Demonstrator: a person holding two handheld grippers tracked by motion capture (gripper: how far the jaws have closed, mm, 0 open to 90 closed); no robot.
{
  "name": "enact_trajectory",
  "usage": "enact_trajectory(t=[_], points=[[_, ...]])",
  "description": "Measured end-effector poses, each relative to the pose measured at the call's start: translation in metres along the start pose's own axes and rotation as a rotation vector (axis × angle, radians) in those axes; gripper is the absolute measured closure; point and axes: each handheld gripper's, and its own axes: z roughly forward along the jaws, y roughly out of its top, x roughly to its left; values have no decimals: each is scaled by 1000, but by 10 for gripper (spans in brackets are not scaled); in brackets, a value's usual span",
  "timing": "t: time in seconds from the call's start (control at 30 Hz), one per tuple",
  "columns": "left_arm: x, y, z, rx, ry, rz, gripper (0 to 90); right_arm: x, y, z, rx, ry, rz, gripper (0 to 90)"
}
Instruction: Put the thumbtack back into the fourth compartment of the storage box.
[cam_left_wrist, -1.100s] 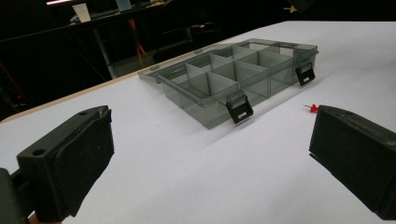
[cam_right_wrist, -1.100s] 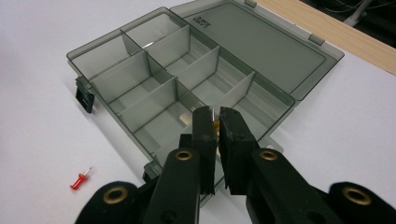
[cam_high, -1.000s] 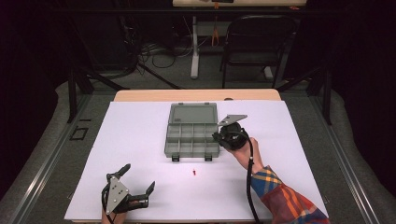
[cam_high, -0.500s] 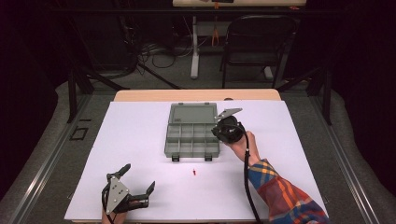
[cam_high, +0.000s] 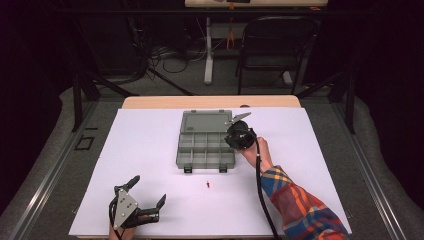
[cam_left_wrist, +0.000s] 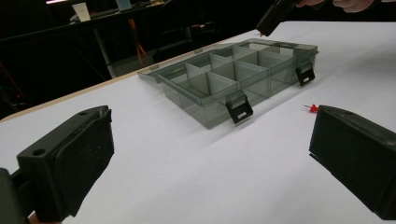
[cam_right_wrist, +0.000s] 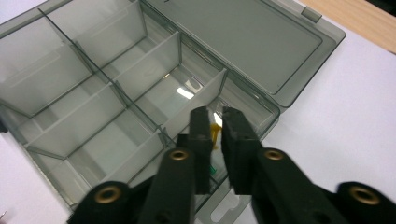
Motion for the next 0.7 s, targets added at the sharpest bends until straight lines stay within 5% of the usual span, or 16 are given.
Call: enact_trajectory(t=[0.3, 0.7], points=[[0, 0, 0, 0, 1, -1, 0, -5, -3, -8, -39, 20, 48, 624], [0, 0, 0, 0, 2, 2, 0, 1, -13, -29, -77, 76, 59, 217]])
